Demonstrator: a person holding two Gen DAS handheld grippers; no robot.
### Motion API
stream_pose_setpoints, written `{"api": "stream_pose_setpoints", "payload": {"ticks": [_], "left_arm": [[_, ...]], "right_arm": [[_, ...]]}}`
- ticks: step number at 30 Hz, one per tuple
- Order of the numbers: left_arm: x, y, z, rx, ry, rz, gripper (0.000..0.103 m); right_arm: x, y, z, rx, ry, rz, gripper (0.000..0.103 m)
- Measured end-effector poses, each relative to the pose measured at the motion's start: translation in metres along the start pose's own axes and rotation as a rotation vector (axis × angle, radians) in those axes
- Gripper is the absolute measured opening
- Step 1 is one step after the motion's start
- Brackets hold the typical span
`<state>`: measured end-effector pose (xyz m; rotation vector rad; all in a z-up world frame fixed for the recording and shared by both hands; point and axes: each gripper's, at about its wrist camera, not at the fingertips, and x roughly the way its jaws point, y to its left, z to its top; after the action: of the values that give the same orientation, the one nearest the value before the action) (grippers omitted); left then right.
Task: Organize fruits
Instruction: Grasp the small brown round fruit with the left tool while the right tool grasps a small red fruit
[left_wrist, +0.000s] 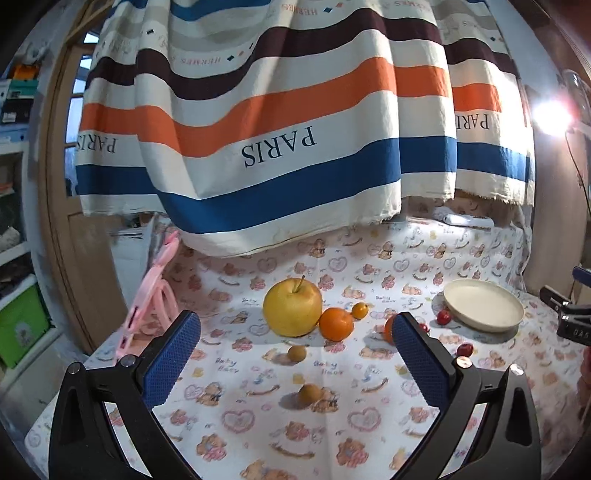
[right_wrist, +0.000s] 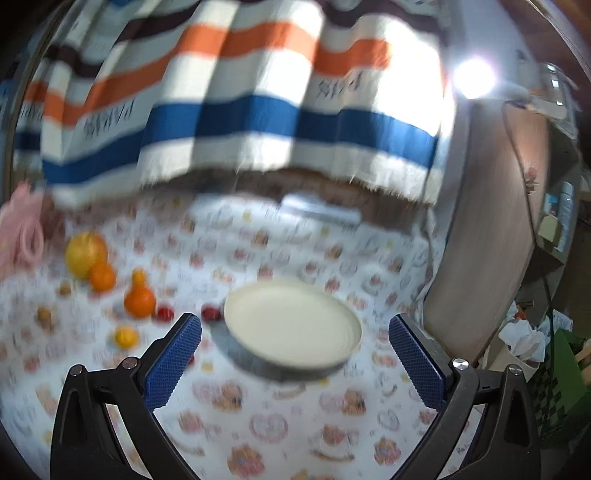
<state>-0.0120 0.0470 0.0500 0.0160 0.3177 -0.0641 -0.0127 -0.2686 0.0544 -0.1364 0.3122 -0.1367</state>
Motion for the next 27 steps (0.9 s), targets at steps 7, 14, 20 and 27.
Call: {"api": "stream_pose_setpoints", "payload": {"ticks": [7, 14, 20, 27], "left_arm": [[0.046, -0.001, 0.0, -0.057, 0.198, -0.016, 0.084], [0.082, 0.003, -0.033, -0.123, 0.402, -0.059, 0.05], [0.096, 0.001, -0.049, -0.116, 0.485, -0.043, 0.048], [0.115, -0.004, -0.064, -0.104, 0.57, -0.038, 0.024]], "right_arm": [[0.035, 0.018, 0.033, 0.004, 0.087, 0.164, 0.102], [0.079, 0.035, 0.023, 0.057, 0.224, 0.221, 0.102], [0.089, 0.04, 0.008, 0.066, 0.282, 0.332, 0.1], [0.092, 0.046, 0.002, 0.06, 0.326, 0.416, 0.082]]}}
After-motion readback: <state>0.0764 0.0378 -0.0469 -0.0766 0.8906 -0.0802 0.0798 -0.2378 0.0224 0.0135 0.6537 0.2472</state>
